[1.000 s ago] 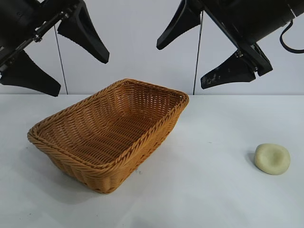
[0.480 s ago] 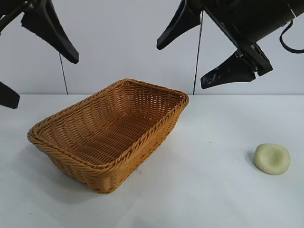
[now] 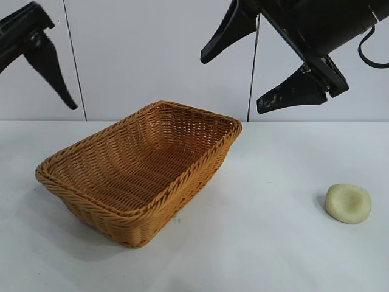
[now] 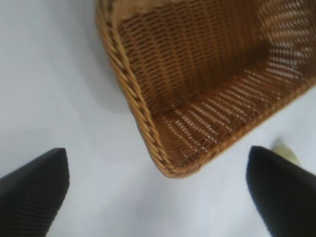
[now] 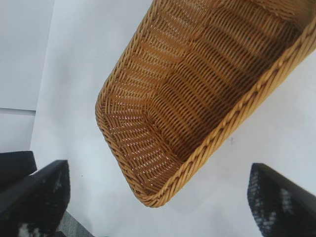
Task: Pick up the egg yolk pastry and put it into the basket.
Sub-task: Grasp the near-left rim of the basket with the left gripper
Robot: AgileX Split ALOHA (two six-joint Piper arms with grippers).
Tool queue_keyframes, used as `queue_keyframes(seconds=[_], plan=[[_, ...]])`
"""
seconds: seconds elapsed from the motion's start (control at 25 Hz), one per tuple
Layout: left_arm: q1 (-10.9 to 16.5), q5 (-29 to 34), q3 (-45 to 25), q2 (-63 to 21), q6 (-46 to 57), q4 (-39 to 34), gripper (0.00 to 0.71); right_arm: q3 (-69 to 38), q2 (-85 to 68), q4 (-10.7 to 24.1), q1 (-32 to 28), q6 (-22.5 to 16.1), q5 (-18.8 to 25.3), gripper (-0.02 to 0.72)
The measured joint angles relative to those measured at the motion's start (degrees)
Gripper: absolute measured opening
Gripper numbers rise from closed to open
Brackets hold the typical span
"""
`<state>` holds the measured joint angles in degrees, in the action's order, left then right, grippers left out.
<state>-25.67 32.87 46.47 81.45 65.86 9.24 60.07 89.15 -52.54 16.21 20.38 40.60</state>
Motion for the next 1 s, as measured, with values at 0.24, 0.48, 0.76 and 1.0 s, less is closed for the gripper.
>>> queue_keyframes(seconds=[0.24, 0.48, 0.76, 1.0], plan=[[0.0, -4.62, 0.0, 8.81, 0.64, 2.7, 0.695, 0.0, 0.0, 0.0, 0.0, 0.0, 0.0, 0.695], [0.0, -7.85, 2.23, 16.94, 0.8, 3.03, 0.695, 0.0, 0.0, 0.0, 0.0, 0.0, 0.0, 0.695], [-0.19, -8.92, 5.92, 24.02, 0.8, 3.15, 0.695, 0.0, 0.0, 0.0, 0.0, 0.0, 0.0, 0.695], [-0.19, -8.86, 6.05, 24.95, 0.8, 3.21, 0.603, 0.0, 0.0, 0.0, 0.0, 0.0, 0.0, 0.695]])
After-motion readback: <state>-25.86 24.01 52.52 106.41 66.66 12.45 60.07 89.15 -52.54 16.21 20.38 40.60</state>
